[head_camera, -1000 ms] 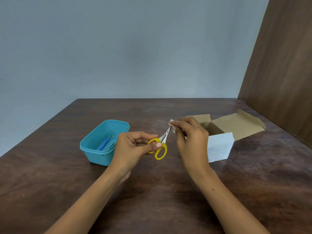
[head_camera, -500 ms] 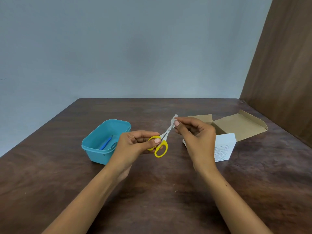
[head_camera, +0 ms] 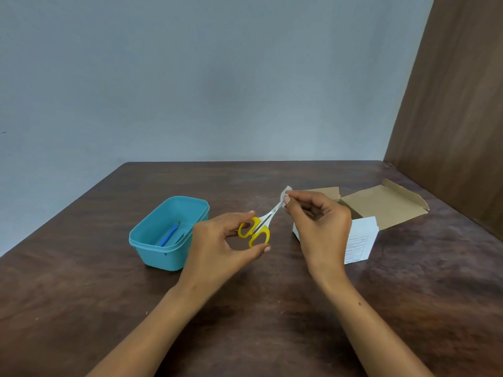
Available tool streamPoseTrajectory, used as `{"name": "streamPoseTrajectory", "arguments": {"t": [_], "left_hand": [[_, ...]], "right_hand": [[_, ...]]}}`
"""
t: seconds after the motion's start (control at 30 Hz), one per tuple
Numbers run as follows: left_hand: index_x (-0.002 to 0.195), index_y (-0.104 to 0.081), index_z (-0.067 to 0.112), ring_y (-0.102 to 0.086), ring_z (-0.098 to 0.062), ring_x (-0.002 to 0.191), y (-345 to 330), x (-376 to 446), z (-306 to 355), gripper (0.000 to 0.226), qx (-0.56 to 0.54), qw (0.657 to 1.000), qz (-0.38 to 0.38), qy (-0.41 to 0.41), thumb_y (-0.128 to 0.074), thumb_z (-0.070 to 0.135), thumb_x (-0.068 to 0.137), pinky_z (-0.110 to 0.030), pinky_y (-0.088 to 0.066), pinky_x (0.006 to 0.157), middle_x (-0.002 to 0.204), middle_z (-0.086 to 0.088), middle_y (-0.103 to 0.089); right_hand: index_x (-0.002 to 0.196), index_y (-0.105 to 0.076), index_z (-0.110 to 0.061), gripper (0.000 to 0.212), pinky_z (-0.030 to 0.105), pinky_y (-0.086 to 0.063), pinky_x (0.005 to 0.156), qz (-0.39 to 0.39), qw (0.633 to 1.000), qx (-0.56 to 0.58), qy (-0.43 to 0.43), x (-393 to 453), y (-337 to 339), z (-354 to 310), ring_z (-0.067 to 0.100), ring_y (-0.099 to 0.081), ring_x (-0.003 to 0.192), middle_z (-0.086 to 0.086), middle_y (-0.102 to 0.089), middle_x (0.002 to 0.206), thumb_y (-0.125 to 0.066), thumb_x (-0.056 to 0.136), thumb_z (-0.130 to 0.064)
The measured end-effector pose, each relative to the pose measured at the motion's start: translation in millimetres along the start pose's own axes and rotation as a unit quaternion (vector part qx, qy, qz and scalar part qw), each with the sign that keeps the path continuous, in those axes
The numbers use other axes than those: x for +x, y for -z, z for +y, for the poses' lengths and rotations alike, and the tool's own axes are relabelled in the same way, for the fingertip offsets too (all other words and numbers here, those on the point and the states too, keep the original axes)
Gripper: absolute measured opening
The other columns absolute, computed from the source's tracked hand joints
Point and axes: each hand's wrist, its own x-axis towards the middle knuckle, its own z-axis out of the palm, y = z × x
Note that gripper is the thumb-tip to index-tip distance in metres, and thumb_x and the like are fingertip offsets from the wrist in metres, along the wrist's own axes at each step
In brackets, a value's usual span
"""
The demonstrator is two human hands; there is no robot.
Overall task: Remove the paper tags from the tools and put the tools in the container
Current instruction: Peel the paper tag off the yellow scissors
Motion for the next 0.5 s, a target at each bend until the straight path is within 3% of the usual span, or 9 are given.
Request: {"name": "streamPoseTrajectory", "arguments": {"t": [0.1, 0.2, 0.27, 0.33, 0.4, 0.5], "left_hand": [[0.114, -0.068, 0.014, -0.068, 0.002, 0.089, -2, -1, 0, 0.057, 0.012, 1.0, 0.004, -0.013, -0.087, 0.025, 0.061, -0.013, -0.054, 0.078, 0.1, 0.007, -0.072], [0.107, -0.072, 0.014, -0.071, -0.004, 0.084, -2, 0, 5, 0.045, -0.099, 0.99, 0.008, 0.099, -0.085, 0.016, 0.064, -0.017, -0.055, 0.075, 0.09, 0.005, -0.075], [0.102, -0.073, 0.01, -0.072, -0.018, 0.088, 3, 4, 6, 0.034, -0.232, 0.949, -0.008, 0.212, -0.079, 0.016, 0.069, -0.024, -0.058, 0.073, 0.09, -0.005, -0.076], [0.101, -0.071, 0.004, -0.071, -0.028, 0.092, 8, 9, 9, 0.036, -0.362, 0.881, -0.071, 0.297, -0.07, 0.023, 0.071, -0.028, -0.059, 0.075, 0.098, -0.016, -0.074], [0.1, -0.068, 0.003, -0.071, -0.029, 0.093, 10, 11, 14, 0.035, -0.426, 0.832, -0.127, 0.331, -0.064, 0.025, 0.073, -0.029, -0.057, 0.079, 0.102, -0.022, -0.071], [0.096, -0.066, 0.004, -0.071, -0.03, 0.089, 9, 11, 19, 0.03, -0.483, 0.787, -0.155, 0.351, -0.059, 0.025, 0.077, -0.03, -0.056, 0.081, 0.104, -0.026, -0.069]], "right_hand": [[0.087, -0.073, -0.015, 0.015, 0.017, -0.053, 0.072, -0.005, 1.0, 0.004, 0.005, -1, 0, -1, 0.012, -0.07, 0.079, 0.002, -0.073, 0.082, -0.071, 0.081, -0.002], [0.089, -0.072, -0.012, 0.011, 0.021, -0.054, 0.074, -0.005, 1.0, 0.011, 0.027, -2, 0, -3, 0.015, -0.069, 0.083, 0.004, -0.071, 0.089, -0.069, 0.083, -0.003], [0.089, -0.07, -0.011, 0.01, 0.021, -0.053, 0.074, 0.015, 0.998, 0.015, 0.054, -2, 1, -5, 0.016, -0.067, 0.085, 0.005, -0.066, 0.094, -0.068, 0.085, -0.003], [0.088, -0.069, -0.01, 0.007, 0.016, -0.05, 0.072, 0.03, 0.997, 0.002, 0.075, -1, 1, -7, 0.014, -0.065, 0.084, 0.004, -0.064, 0.093, -0.067, 0.086, -0.003], [0.088, -0.069, -0.008, 0.005, 0.012, -0.046, 0.071, 0.021, 0.993, -0.037, 0.107, -1, 2, -7, 0.009, -0.063, 0.084, 0.003, -0.065, 0.09, -0.066, 0.086, -0.004], [0.089, -0.071, -0.005, 0.006, 0.007, -0.045, 0.072, -0.003, 0.981, -0.108, 0.159, -1, 2, -4, 0.004, -0.06, 0.083, 0.003, -0.066, 0.089, -0.067, 0.085, -0.002]]}}
